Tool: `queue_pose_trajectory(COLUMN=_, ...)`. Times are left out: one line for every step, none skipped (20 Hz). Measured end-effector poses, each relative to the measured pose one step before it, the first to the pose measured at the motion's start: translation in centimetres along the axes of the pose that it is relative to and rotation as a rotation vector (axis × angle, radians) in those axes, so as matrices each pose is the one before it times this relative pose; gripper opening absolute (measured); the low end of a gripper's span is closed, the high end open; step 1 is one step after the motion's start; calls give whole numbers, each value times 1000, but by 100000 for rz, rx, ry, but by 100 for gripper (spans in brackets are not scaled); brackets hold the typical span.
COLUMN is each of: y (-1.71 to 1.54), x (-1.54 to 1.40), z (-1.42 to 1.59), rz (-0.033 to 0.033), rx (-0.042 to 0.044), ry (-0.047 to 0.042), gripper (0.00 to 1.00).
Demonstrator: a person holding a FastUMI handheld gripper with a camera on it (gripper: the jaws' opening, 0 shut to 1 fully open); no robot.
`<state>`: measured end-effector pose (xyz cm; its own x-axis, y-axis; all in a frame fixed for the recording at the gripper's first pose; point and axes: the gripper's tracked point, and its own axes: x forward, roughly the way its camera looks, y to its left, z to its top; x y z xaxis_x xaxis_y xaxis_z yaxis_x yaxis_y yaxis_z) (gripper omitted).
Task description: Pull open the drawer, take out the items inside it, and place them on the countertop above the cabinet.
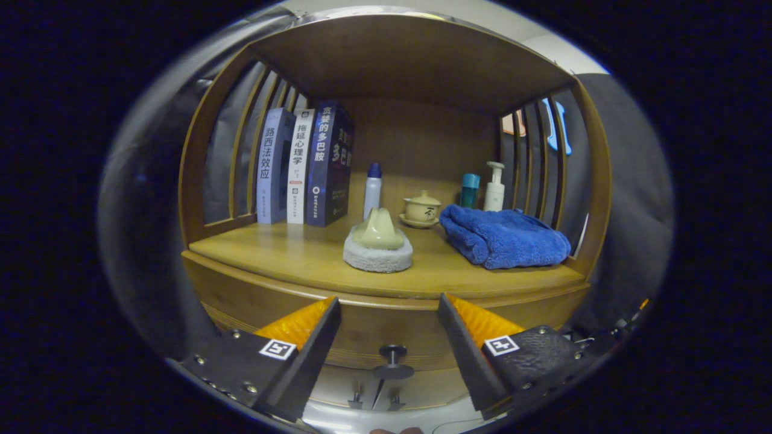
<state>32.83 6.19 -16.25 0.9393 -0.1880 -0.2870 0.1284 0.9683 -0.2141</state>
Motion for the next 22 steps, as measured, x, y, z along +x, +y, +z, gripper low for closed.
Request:
queue_pose_trajectory(y=212, x=-190, z=137, rz=3288, rx=639, ry=-579, gripper=98)
queue_pose_trajectory(y=-21, x=-265, z=405, rz=2385, rx=1424, ry=-1193, gripper=98)
queue_pose_trajectory(y=-558, x=-409, z=688, rz=797, rx=1334, ry=-2188, gripper=98)
queue_pose_trajectory(y=-723, x=-339, z=956, rz=316, rx=905, ry=-2794, gripper=97)
queue_pose_trajectory(y=-1024, x=-309, z=858, rz=-775, rx=-165, ry=-2426, gripper=98)
queue_pose_trajectory(y=-1277, x=-272, z=865, rz=-1334, rx=-970, ry=-2111, gripper=98)
queue_pose_trajectory(y=-1182, x=-349, z=883, rz=-1008, rx=-988, ry=-2224, gripper=98)
queue_pose_trajectory(y=-1275, x=-373, z=995, rz=-1030, rx=-773, ry=-1802, gripper=98)
queue_pose_trajectory(y=-1203, x=-534, z=969, rz=-826, rx=-520, ry=-2134, gripper=98)
queue_pose_trajectory(y=-1348, x=-551, z=1076, rz=-727, rx=-565, ry=-2594, gripper=98)
queue_pose_trajectory(y=-1325, x=-566, z=1072, rz=-617, rx=-919, ry=-2304, gripper=98)
queue_pose_trajectory(y=-1319, x=-588, z=1095, rz=-435, rx=-1199, ry=-2898, gripper=98)
queue_pose_trajectory(y=-1369, x=-532, z=1119, rz=13, rx=-1463, ry=-3222, gripper=98)
queue_pose_trajectory(y=-1428, x=-477, z=1010, rz=-95, rx=-1451, ry=-2987, gripper=98)
queue_pose_trajectory(y=-1580, x=-442, z=682, rz=-506, rx=-1382, ry=-2280, gripper=98)
queue_pose_trajectory(y=-1606, x=-609, z=592, rz=-378, rx=-844, ry=-1859, gripper=98)
queue_pose_trajectory(y=-1389, x=-454, z=297, rz=82, rx=201, ry=-1147, gripper=98)
queue_pose_trajectory(y=-1563, x=-614, z=-66, rz=700, rx=1209, ry=-462, gripper=98)
queue_pose_trajectory(y=-1159, x=-539, z=41, rz=1071, rx=1643, ry=-359, gripper=98)
queue_pose_trajectory(y=-1058, x=-637, z=59, rz=1155, rx=1940, ry=-1103, gripper=98)
queue_pose_trajectory(y=-1090, x=-800, z=62, rz=1788, rx=2424, ry=-1805, gripper=98)
queue_pose_trajectory(y=-1016, x=-950, z=-165, rz=1424, rx=2528, ry=-1484, gripper=98)
